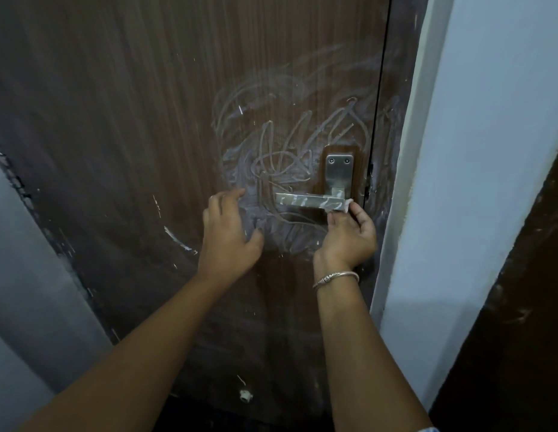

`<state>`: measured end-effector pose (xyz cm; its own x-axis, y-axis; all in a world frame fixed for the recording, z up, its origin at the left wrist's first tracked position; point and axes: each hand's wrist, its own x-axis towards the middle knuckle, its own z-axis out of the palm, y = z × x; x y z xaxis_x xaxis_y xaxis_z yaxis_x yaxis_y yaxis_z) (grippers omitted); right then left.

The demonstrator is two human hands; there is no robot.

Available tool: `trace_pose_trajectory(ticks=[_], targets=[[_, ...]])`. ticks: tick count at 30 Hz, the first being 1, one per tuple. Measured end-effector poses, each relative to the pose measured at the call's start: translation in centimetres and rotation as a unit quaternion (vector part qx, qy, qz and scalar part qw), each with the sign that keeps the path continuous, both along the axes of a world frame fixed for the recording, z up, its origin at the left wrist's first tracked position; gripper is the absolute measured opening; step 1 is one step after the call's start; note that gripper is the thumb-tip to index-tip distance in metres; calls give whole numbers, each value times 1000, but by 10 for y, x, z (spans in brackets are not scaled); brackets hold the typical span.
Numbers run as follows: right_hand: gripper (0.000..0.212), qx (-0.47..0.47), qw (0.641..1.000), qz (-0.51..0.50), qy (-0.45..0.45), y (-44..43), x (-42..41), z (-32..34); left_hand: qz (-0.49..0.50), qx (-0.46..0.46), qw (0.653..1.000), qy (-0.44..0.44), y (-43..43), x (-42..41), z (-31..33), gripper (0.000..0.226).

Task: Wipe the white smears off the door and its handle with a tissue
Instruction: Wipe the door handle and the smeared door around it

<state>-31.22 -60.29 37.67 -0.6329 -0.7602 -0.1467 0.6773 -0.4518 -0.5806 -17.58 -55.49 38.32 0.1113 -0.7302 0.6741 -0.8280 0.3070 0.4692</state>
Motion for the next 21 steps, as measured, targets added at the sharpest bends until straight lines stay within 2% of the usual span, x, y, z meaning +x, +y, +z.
trace_pose_trajectory(ticks=[5, 8, 13, 16, 19, 21], targets=[[25, -5, 995, -33, 99, -5, -24, -2, -3, -1, 1000, -3, -2, -3, -2, 62], [25, 6, 979, -60, 197, -10, -33, 0, -9, 9, 1000, 5, -3, -6, -4, 63], [31, 22, 918, -117, 378, -11, -37, -10, -23, 11, 1000, 16, -4, -14, -7, 64], [21, 28, 865, -152, 477, -9, -39, -23, -22, 11, 1000, 14, -4, -14, -7, 63], [12, 42, 832, -155, 532, -9, -39, -29, -22, 12, 1000, 12, -3, -13, -7, 63], [9, 47, 824, -165, 541, -10, -37, -29, -21, 12, 1000, 7, -2, -11, -7, 63]])
